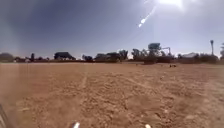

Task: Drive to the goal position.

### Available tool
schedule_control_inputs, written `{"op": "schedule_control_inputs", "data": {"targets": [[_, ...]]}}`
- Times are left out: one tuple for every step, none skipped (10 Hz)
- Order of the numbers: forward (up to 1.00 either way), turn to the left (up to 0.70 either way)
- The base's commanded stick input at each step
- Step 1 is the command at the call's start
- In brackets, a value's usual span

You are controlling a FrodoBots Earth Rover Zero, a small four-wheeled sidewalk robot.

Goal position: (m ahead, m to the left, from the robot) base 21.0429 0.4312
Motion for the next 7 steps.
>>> {"op": "schedule_control_inputs", "data": {"targets": [[0.45, 0.0], [0.45, 0.0], [0.45, 0.0], [0.45, 0.0], [0.45, 0.0], [0.45, 0.0], [0.45, 0.0]]}}
